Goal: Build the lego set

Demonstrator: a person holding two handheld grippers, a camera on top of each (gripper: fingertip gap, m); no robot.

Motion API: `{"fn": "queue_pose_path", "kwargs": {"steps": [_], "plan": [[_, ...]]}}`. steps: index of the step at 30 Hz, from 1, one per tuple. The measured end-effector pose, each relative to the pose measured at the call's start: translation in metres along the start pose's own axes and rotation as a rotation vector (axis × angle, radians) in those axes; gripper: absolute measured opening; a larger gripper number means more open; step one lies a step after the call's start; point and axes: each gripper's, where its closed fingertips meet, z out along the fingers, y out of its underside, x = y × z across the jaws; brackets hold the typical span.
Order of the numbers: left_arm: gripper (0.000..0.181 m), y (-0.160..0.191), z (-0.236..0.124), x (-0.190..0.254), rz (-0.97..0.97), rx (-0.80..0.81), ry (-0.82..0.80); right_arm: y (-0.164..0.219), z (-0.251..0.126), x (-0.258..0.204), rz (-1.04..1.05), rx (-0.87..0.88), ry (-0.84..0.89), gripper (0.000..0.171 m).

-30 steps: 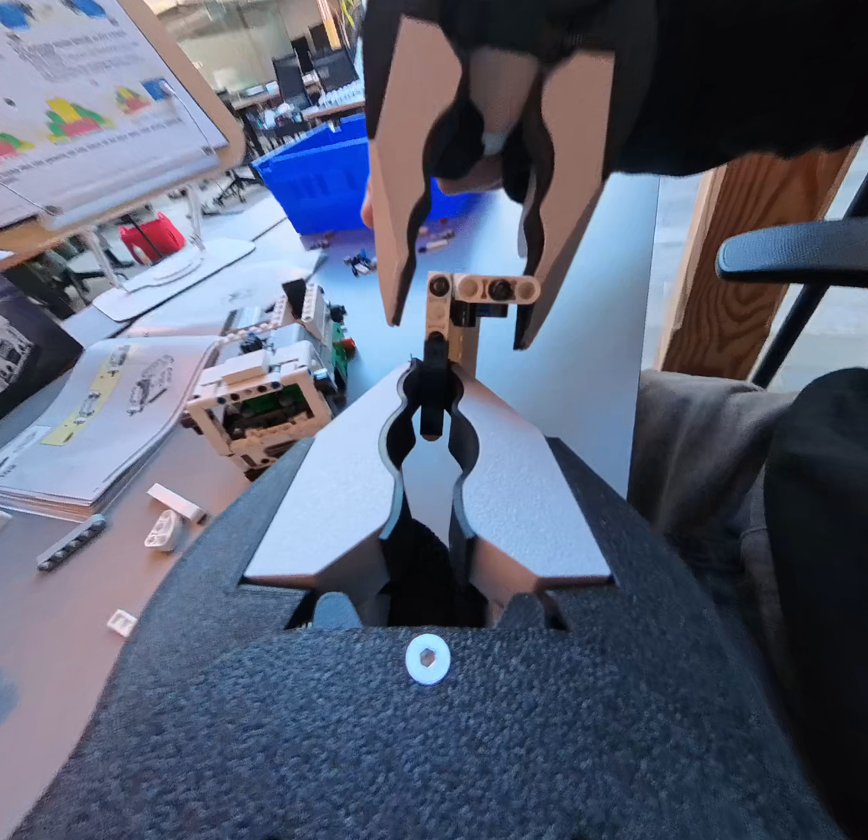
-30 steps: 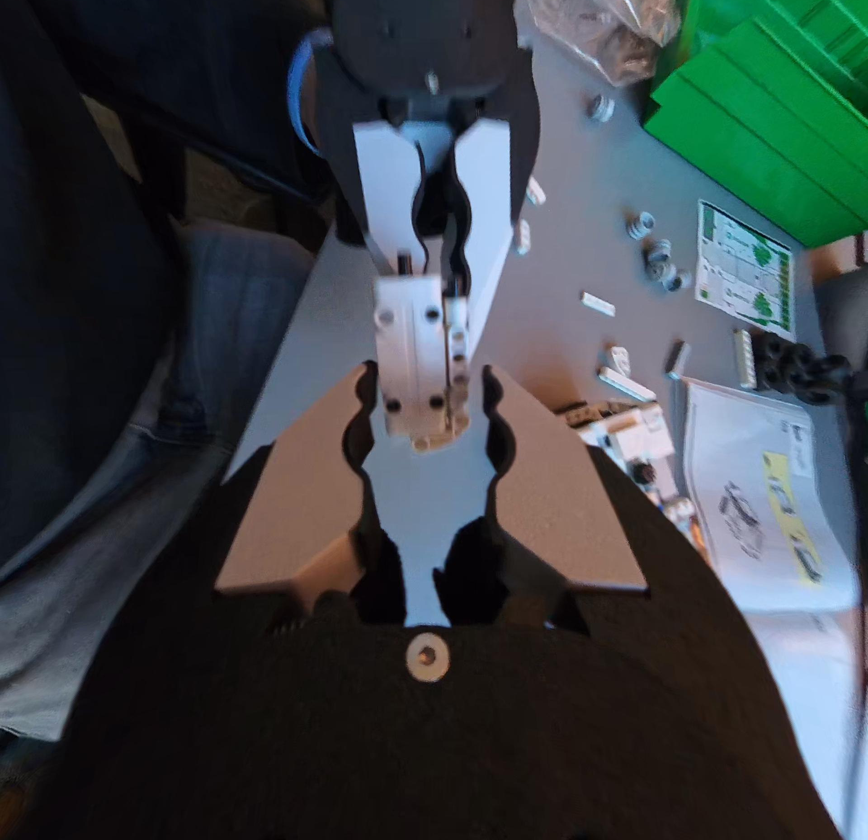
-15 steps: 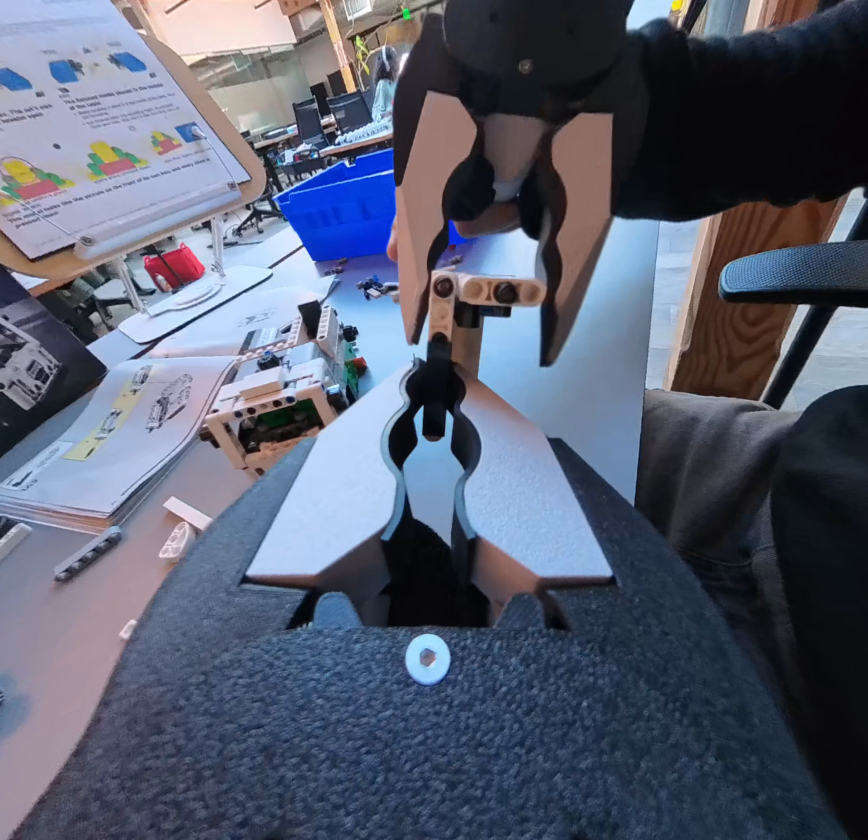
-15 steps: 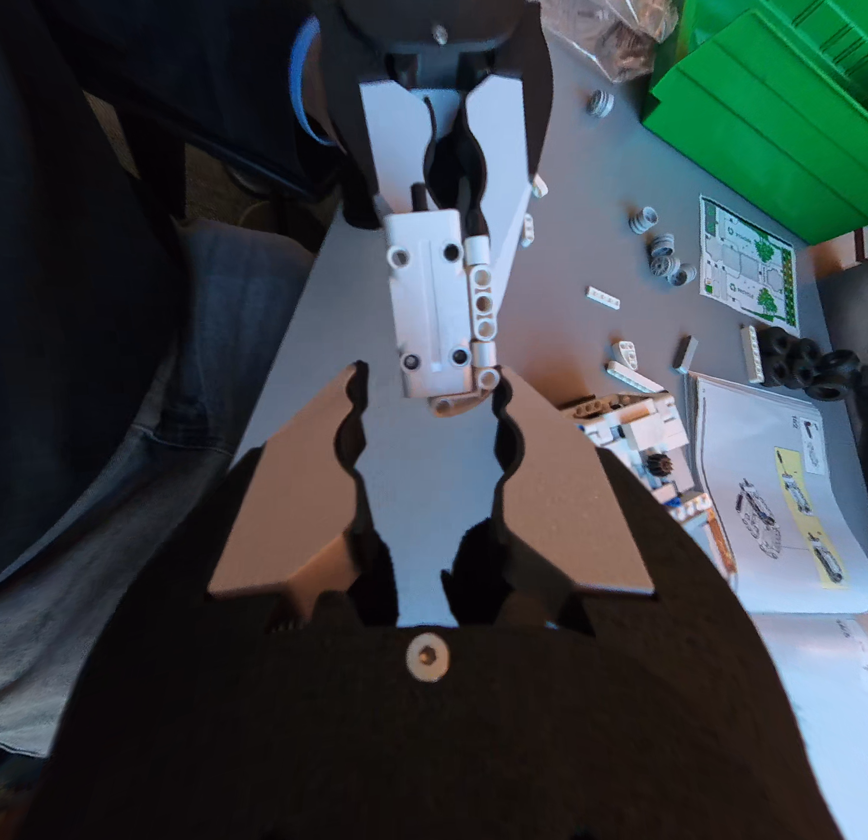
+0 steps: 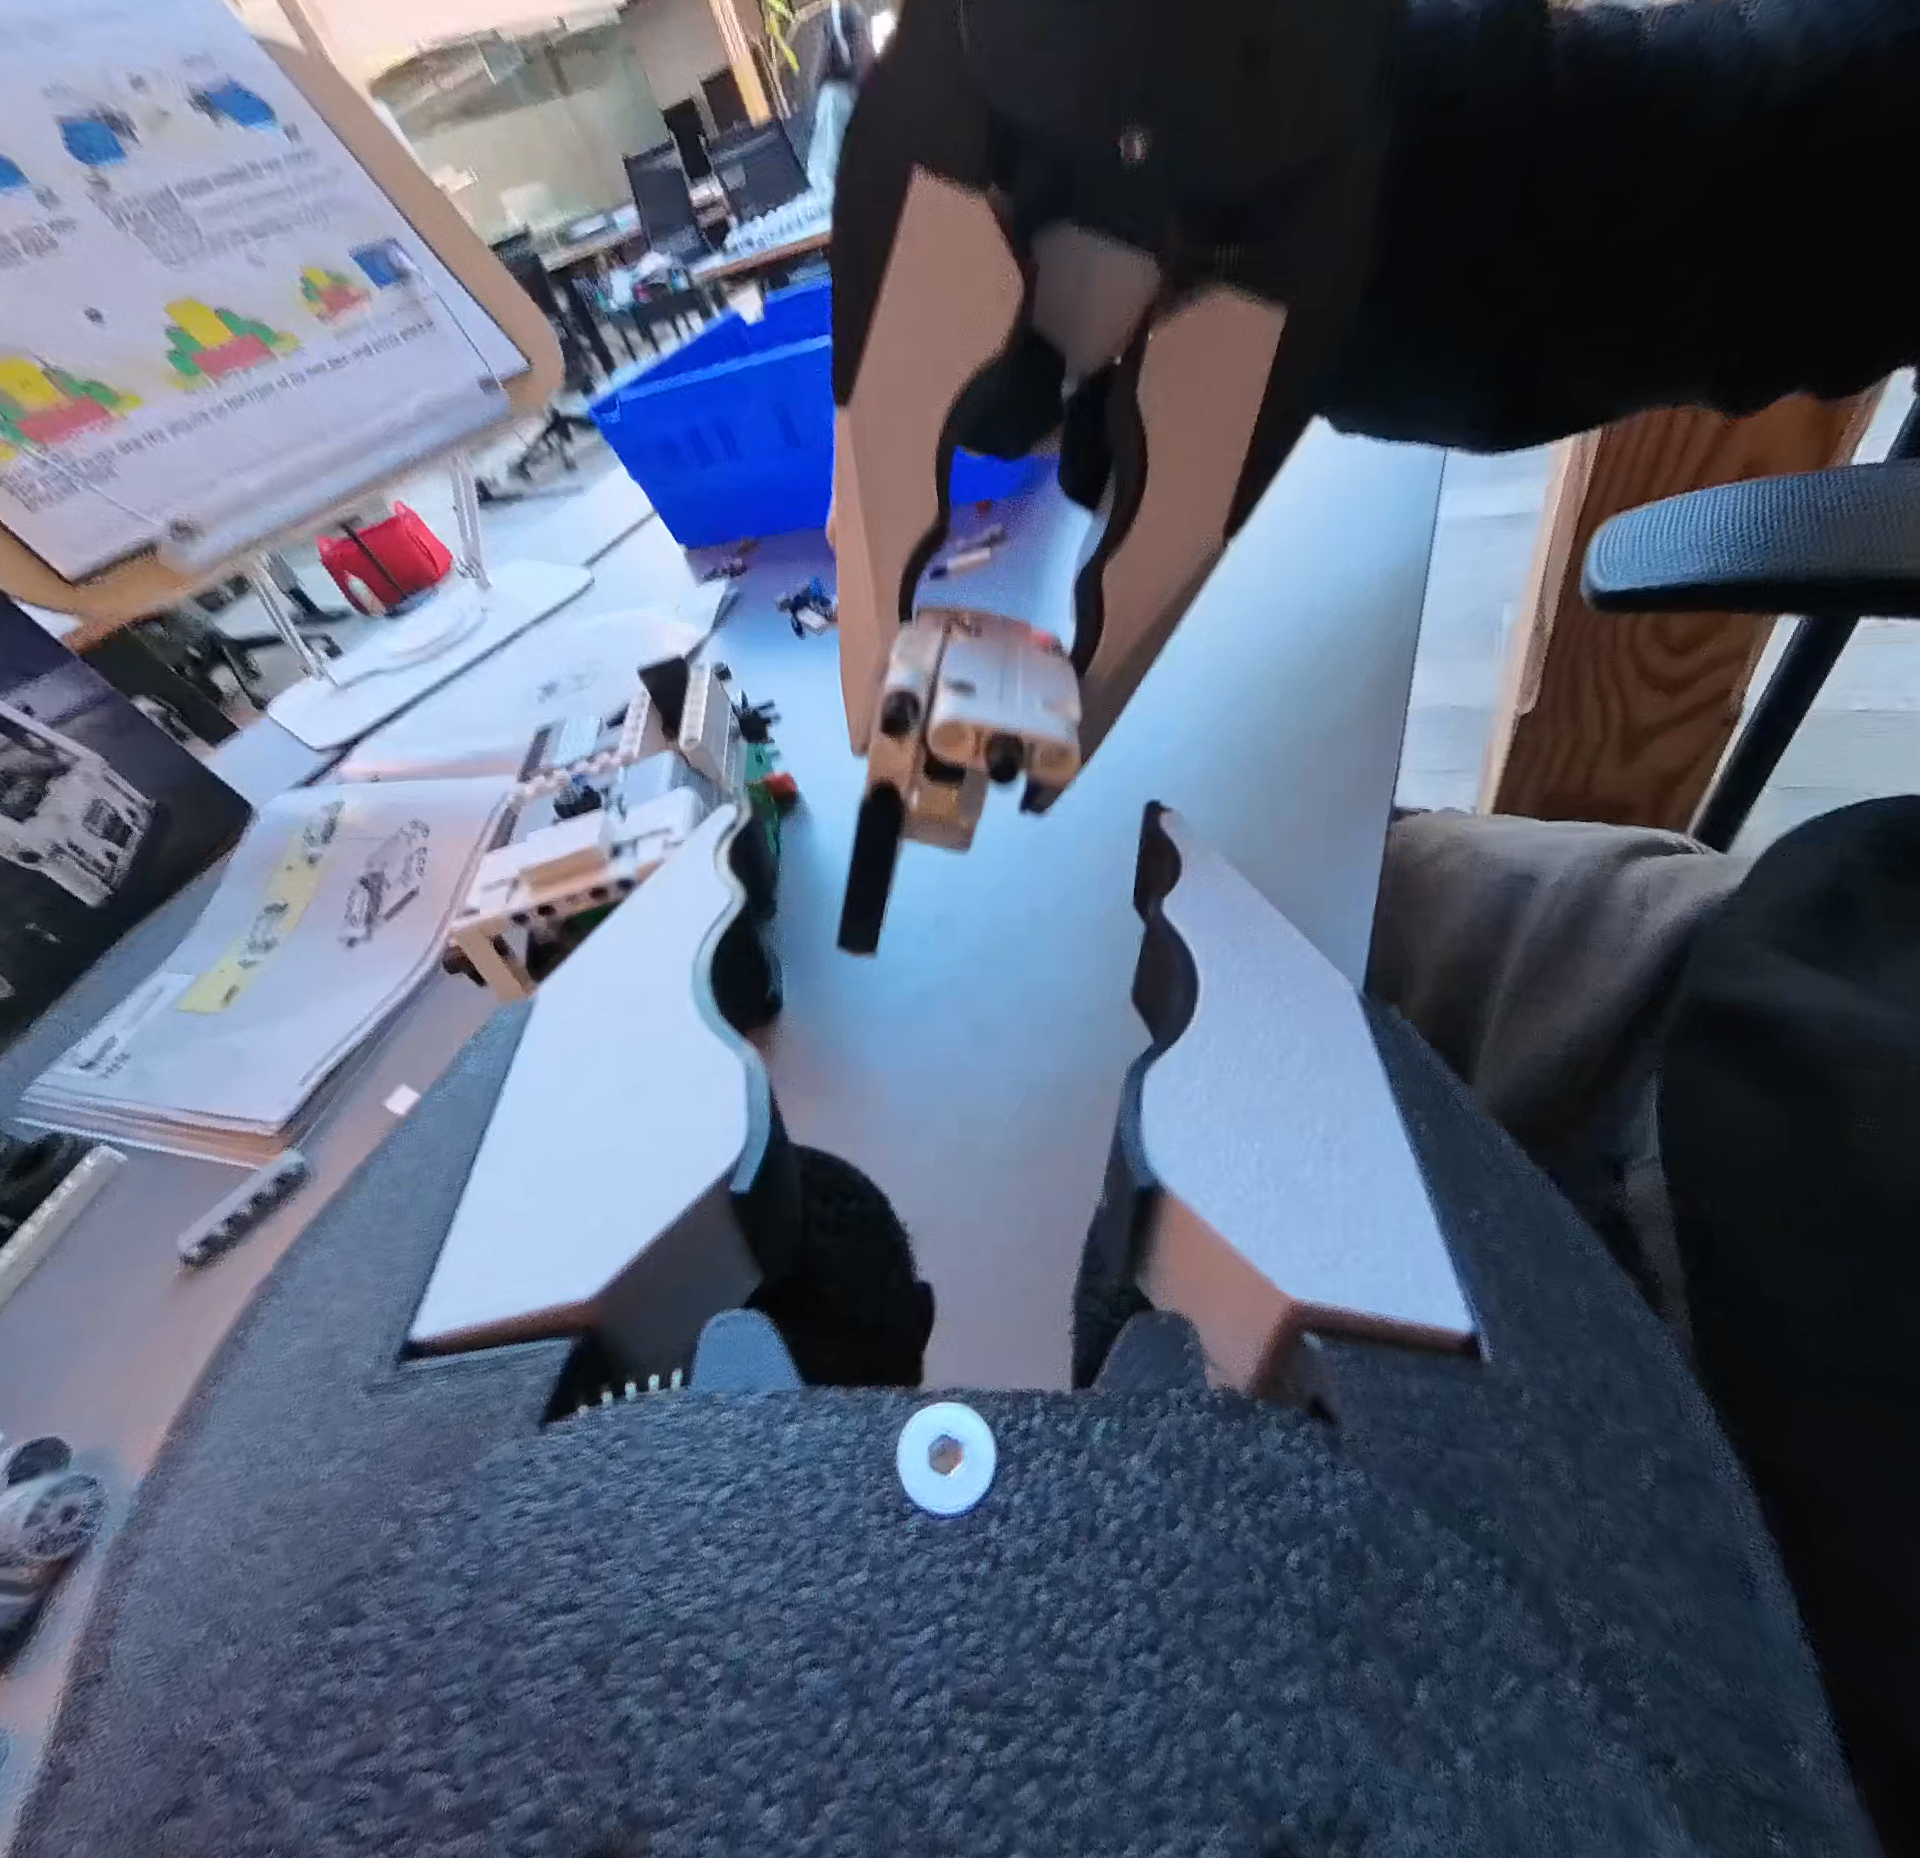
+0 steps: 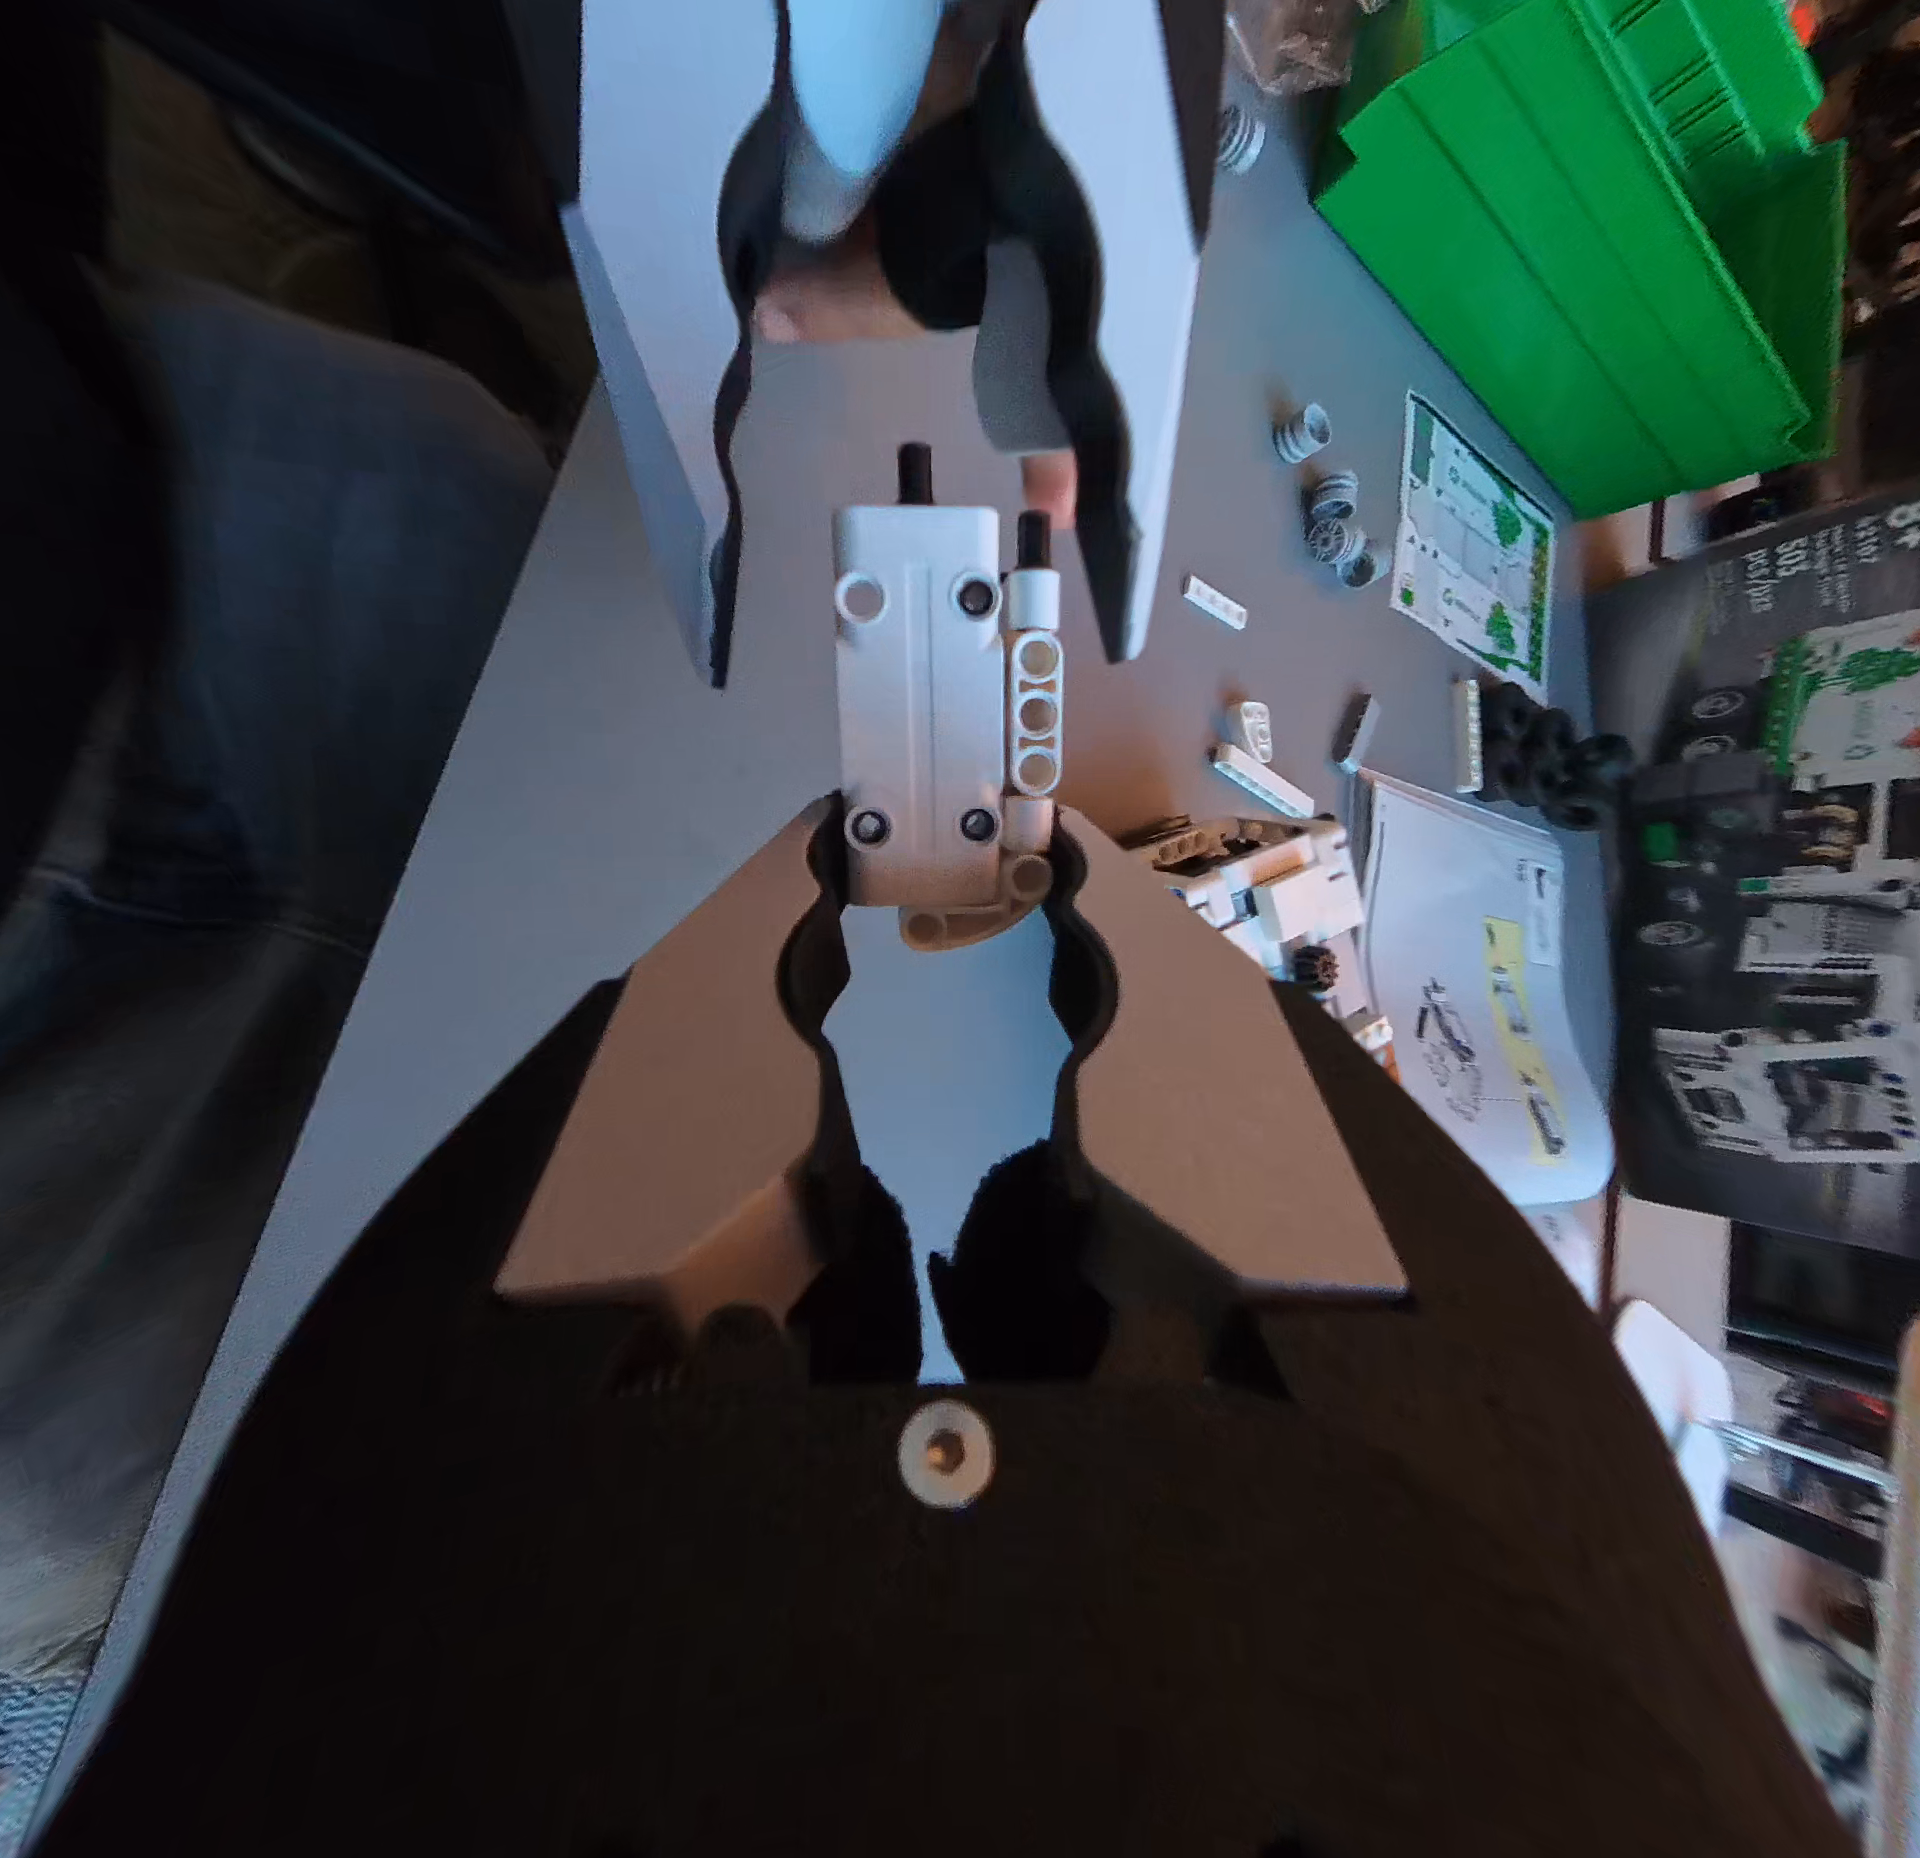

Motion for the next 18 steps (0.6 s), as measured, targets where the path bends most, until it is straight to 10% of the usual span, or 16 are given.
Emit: {"fn": "queue_pose_path", "kwargs": {"steps": [5, 18], "plan": [[0.036, -0.012, 0.002, 0.012, 0.140, 0.020, -0.017, 0.002, 0.004, -0.009, -0.054, -0.070, 0.002, 0.035], [0.033, -0.003, 0.011, 0.018, 0.137, -0.035, 0.008, 0.015, 0.006, -0.021, -0.075, -0.131, -0.062, 0.033]]}}
